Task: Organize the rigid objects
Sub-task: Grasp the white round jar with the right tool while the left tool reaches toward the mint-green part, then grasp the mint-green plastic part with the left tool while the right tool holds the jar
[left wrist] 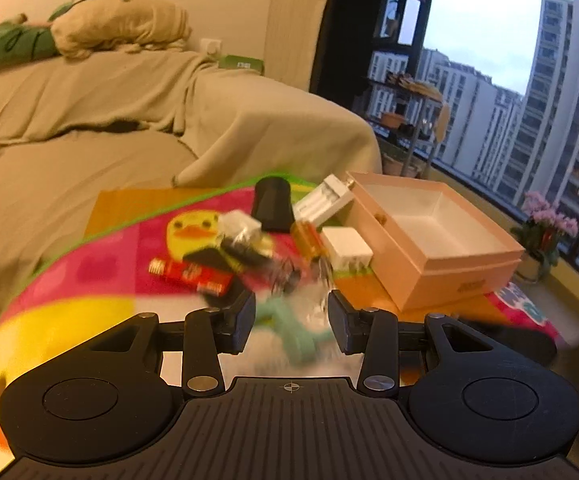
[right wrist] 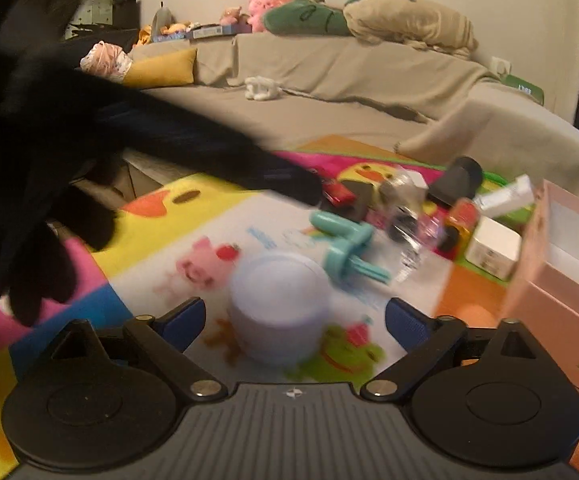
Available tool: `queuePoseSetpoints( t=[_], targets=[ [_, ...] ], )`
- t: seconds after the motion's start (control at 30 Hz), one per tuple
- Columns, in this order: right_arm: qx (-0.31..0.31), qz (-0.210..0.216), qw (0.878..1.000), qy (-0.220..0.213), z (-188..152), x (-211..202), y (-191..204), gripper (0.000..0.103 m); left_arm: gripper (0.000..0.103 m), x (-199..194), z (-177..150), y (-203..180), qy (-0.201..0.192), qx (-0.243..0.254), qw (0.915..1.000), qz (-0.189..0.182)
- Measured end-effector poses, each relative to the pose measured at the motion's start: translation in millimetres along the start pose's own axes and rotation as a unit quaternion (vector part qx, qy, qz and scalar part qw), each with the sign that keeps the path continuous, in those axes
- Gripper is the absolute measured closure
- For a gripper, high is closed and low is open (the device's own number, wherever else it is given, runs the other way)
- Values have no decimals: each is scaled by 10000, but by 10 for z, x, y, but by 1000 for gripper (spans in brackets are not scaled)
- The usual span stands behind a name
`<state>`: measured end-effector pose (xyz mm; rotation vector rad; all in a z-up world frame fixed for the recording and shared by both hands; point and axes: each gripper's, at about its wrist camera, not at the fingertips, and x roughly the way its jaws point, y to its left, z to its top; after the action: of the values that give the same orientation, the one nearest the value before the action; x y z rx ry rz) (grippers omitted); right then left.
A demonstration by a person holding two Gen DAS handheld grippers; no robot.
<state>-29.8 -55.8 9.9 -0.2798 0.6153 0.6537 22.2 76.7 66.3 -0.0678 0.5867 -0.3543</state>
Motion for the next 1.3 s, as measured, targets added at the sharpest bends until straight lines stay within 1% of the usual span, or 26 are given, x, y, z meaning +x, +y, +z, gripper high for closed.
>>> queuePoseSetpoints(
  t=[0.07,0.13,0.23,0.3,0.37,0.4,0.43,0.47,0.5,0.63,0.7,0.73,0.8,0.87,0.93,1.03,1.1,1.17,1.3],
  targets=[
    [-104,-33,9999,45,28,29,47,47,59,88,81,-23,57,17,10000,57],
    [-166,-39,9998,125,11,-23,16,48,59,190,72,-54,258,32,9996,92],
    [-181,-262,9993,169,-132,-202,-174,48,59,378,-16,-113,632,-31,9979,139],
    [-109,-495,9985,193,-258,-367,-338,48,59,518,-107,-134,777,-149,9966,242],
    [21,-772,9967,252,-361,-534,-505,48,57,624,-166,-126,792,-243,9959,356],
    [79,-889,9956,285,-403,-611,-578,48,58,666,-180,-127,782,-271,9958,400],
    [146,-1016,9942,325,-450,-698,-663,48,61,698,-188,-133,742,-282,9958,446],
    [206,-1126,9928,360,-492,-773,-725,48,73,712,-187,-140,691,-252,9961,495],
    [250,-1221,9915,386,-532,-836,-769,48,77,727,-191,-155,651,-174,9960,580],
    [373,-1552,9861,465,-689,-1009,-873,48,83,703,-286,-286,508,370,9948,800],
    [474,-1579,9854,430,-749,-1073,-884,48,89,596,-322,-339,520,399,9961,599],
    [536,-1566,9854,399,-773,-1107,-886,48,89,508,-355,-384,543,400,9969,396],
    [585,-1518,9861,347,-780,-1152,-886,48,89,337,-405,-495,580,526,9968,131],
    [531,-1495,9870,250,-787,-1225,-845,48,89,144,-466,-646,610,770,9951,-131],
    [433,-1513,9874,150,-775,-1289,-808,48,89,-4,-514,-802,638,959,9929,-298],
    [371,-1580,9867,-31,-762,-1424,-777,48,89,-170,-540,-997,646,1170,9899,-471],
    [381,-1628,9858,-142,-767,-1519,-775,48,92,-262,-528,-1106,590,1265,9887,-553],
    [396,-1666,9849,-237,-776,-1604,-778,48,92,-362,-477,-1206,452,1382,9874,-633],
    [456,-1744,9828,-401,-810,-1755,-804,48,92,-450,-306,-1339,277,1456,9860,-762]
  ],
)
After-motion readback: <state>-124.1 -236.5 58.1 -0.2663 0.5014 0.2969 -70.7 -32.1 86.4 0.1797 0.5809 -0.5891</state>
